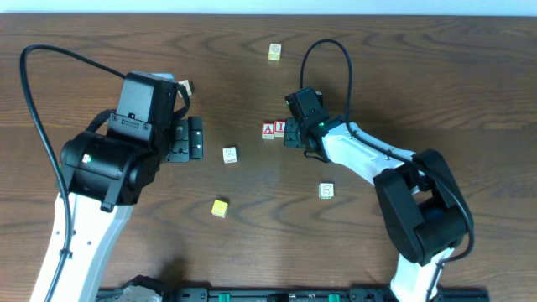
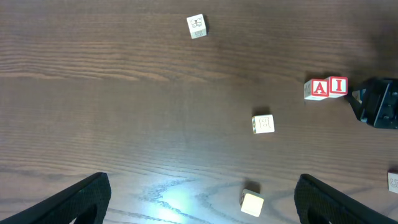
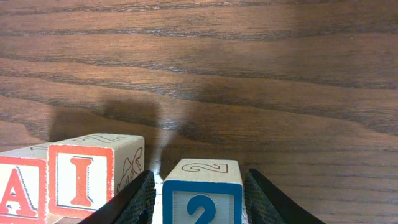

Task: Spell out Ai2
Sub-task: 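Carry the blue 2 block with the right gripper toward the I block, then lower the blue 2 block onto the table right of the I block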

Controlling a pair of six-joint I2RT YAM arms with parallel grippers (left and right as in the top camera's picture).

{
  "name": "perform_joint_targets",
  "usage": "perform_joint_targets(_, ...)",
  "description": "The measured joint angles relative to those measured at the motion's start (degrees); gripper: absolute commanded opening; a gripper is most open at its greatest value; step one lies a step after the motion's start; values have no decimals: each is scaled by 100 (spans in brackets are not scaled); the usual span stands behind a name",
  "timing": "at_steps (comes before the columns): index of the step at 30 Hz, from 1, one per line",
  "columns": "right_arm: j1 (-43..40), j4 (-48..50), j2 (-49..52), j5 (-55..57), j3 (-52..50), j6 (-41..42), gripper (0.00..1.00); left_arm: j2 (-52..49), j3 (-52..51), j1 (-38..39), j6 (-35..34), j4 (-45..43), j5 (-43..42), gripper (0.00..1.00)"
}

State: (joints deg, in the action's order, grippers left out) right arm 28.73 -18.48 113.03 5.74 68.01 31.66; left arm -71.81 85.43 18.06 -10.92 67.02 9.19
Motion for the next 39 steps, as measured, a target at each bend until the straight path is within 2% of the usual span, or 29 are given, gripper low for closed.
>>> perform_joint_targets(7,0,-612,-111,278,487,-48,44,0,0,0,0,2,0,95)
perform_joint_targets(13,-9,-1161,-557,643,697,-125,32,0,0,0,0,2,0,95)
perform_joint_targets(16,-44,-1759,-826,708,728,-37,25,0,0,0,0,0,0,95)
perform_joint_targets(19,-87,-2092,-894,761,730,61,25,0,0,0,0,2,0,95)
perform_joint_targets(31,-120,-1528,-892,645,26,374,29,0,0,0,0,24,0,95)
perform_joint_targets(39,-120,-1464,-876,553,2,431,27,0,0,0,-2,24,0,95)
